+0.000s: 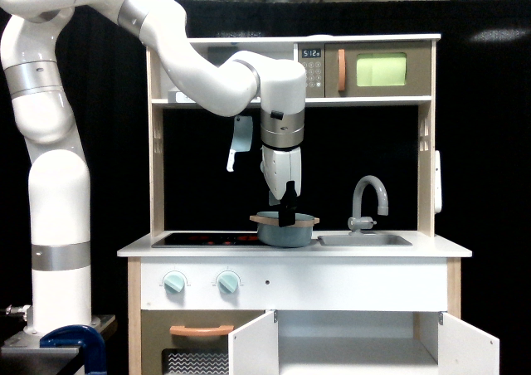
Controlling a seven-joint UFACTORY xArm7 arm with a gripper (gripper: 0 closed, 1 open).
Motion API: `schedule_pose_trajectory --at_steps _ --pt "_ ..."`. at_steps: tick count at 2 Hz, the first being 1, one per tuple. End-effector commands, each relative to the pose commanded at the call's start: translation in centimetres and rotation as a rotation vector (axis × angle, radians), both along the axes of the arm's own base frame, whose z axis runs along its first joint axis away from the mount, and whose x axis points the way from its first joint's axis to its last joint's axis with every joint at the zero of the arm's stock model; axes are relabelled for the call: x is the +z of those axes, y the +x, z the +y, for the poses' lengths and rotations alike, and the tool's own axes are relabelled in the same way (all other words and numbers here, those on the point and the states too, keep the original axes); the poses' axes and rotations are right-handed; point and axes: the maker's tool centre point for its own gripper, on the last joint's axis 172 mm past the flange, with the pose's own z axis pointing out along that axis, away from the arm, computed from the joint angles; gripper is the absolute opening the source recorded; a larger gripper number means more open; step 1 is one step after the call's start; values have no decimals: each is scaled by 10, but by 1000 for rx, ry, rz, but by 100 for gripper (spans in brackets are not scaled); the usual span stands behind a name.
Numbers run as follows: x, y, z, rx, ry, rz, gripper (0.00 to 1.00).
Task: Put the bowl inside the kitchen cabinet
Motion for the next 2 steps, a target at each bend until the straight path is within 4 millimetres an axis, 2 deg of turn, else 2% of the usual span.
schedule_pose_trajectory --at_steps 1,2 --pt "-3 6 10 -79 -6 34 100" --pt "-17 5 21 52 -12 51 100"
